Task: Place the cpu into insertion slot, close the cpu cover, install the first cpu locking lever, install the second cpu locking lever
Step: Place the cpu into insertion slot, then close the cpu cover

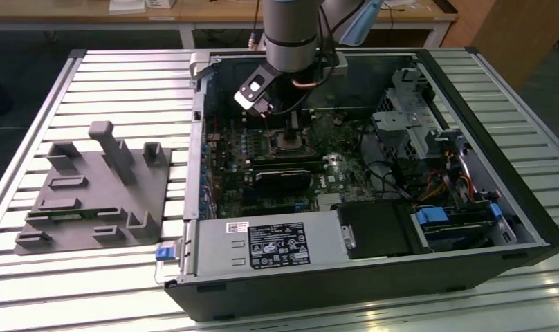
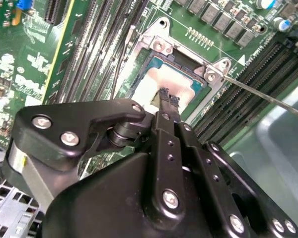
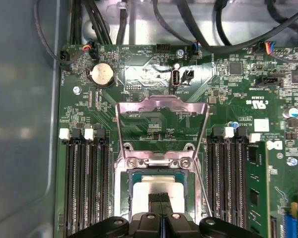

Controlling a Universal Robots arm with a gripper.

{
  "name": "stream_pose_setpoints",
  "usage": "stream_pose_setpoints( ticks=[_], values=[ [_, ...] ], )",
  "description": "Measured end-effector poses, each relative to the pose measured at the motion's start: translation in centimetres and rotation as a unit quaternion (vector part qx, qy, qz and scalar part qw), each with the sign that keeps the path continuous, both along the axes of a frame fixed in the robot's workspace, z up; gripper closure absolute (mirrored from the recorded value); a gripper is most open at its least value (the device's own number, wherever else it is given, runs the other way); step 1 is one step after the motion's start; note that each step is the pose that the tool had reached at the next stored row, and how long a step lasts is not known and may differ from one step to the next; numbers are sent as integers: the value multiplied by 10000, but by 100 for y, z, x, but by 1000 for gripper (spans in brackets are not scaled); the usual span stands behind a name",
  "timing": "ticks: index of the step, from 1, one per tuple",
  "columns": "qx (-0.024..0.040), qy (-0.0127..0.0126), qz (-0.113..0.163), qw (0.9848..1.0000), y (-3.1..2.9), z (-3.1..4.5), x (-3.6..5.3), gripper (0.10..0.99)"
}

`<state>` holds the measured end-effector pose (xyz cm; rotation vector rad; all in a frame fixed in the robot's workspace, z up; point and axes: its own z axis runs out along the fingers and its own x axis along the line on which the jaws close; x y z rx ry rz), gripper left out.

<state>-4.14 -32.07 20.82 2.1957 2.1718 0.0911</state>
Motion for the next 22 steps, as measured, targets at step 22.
stream_pose_setpoints(
  ticks=[22],
  values=[
    [0, 0, 0, 10000, 0, 371, 0, 980]
  ],
)
